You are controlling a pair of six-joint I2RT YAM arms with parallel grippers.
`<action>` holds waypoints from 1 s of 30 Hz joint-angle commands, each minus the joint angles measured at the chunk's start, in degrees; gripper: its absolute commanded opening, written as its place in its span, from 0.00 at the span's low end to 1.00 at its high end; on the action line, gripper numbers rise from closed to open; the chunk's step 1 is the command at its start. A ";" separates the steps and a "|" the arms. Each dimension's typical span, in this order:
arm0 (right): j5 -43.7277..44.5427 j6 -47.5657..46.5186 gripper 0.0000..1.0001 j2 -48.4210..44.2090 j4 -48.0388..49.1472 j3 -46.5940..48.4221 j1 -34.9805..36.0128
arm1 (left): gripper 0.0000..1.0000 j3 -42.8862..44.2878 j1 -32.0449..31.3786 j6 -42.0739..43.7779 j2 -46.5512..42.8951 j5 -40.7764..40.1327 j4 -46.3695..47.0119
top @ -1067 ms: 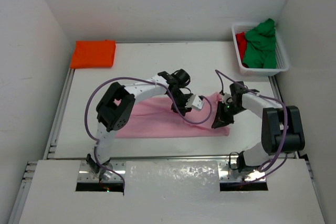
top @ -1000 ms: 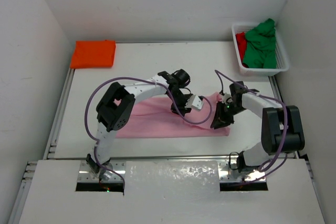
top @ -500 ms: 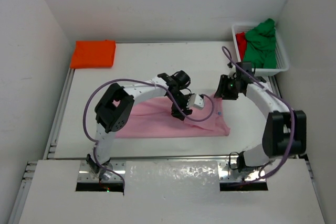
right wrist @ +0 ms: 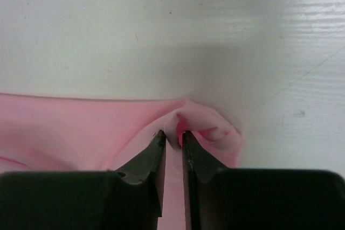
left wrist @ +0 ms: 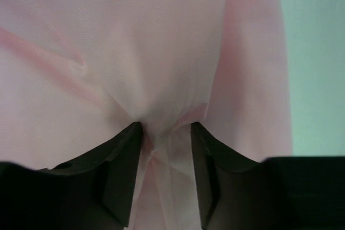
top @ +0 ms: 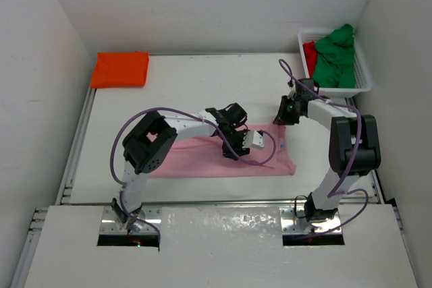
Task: Fold and stack the t-shirts
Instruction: Fold the other side of the tshirt into a rectangle
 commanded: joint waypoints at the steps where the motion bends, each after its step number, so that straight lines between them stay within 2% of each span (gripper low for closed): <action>1: -2.45 2.61 0.14 1.48 4.09 -0.21 -0.15 | 0.37 -1.08 -0.53 -1.40 -2.46 -0.81 3.27; 2: -2.10 2.79 0.04 1.14 3.31 -0.56 -0.24 | 0.33 -1.08 -0.53 -1.14 -2.64 -1.07 3.18; 3: -1.58 3.05 0.00 0.61 2.78 -1.26 -0.68 | 0.30 -1.16 -0.53 -0.79 -2.73 -1.25 2.92; 4: -1.14 3.06 0.00 -0.18 2.43 -1.79 -0.94 | 0.25 -1.25 -0.53 -0.44 -2.81 -1.42 2.57; 5: -0.35 3.23 0.00 -2.01 1.99 -2.58 -1.38 | 0.24 -1.34 -0.53 0.00 -2.90 -1.77 2.48; 14: -0.79 5.25 0.00 -7.56 -0.55 -8.12 -4.63 | 0.23 -1.43 -0.53 0.36 -2.64 -1.77 2.39; 18: 0.54 3.85 0.01 -4.85 -0.05 -7.86 -5.51 | 0.31 -1.17 -0.44 1.58 -2.90 -1.16 0.99; 23: 0.01 2.44 0.04 0.78 1.98 -4.18 -5.95 | 0.48 1.37 -0.44 3.52 -3.43 -0.46 -3.31; 30: 1.06 -0.81 0.26 1.57 -1.09 -0.30 -5.95 | 0.58 6.47 -0.44 5.54 -5.10 0.77 -10.96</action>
